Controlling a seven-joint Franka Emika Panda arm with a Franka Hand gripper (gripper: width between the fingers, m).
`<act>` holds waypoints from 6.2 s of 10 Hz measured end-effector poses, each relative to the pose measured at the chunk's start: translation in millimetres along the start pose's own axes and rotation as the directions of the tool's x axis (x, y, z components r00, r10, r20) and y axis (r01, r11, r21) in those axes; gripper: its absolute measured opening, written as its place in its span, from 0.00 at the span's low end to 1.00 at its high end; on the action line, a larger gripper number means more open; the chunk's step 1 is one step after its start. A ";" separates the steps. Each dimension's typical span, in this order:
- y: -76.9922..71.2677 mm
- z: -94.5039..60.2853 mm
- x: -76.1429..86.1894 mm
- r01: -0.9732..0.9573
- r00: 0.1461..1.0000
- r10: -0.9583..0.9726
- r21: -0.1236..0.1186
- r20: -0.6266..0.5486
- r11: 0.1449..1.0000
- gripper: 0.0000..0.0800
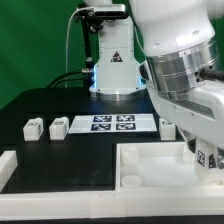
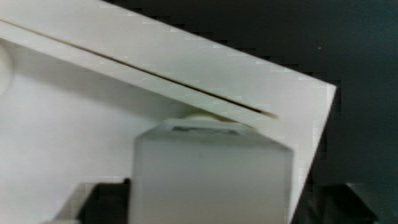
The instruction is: Assemble one leg
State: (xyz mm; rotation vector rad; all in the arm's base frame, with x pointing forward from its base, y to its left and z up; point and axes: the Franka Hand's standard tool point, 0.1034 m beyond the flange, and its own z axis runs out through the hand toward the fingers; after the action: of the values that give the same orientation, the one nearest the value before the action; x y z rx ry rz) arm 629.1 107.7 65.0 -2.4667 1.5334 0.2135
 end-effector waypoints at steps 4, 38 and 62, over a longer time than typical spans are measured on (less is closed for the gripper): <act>-1.2 -1.1 -12.8 0.595 0.799 -0.601 -0.108 -0.032 0.797 0.81; -1.9 -16.9 -34.7 -0.508 0.861 0.507 -0.045 -0.035 0.860 0.81; -1.7 -6.5 -1.6 0.488 0.870 -0.492 -0.122 -0.012 0.865 0.37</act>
Offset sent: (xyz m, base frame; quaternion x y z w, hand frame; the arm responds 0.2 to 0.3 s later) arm 0.0000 0.0000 0.0000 0.0000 0.0000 -0.2667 0.9638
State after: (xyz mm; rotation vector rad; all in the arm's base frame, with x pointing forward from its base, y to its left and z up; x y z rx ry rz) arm 629.9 108.1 71.8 -2.8690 0.8718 0.1608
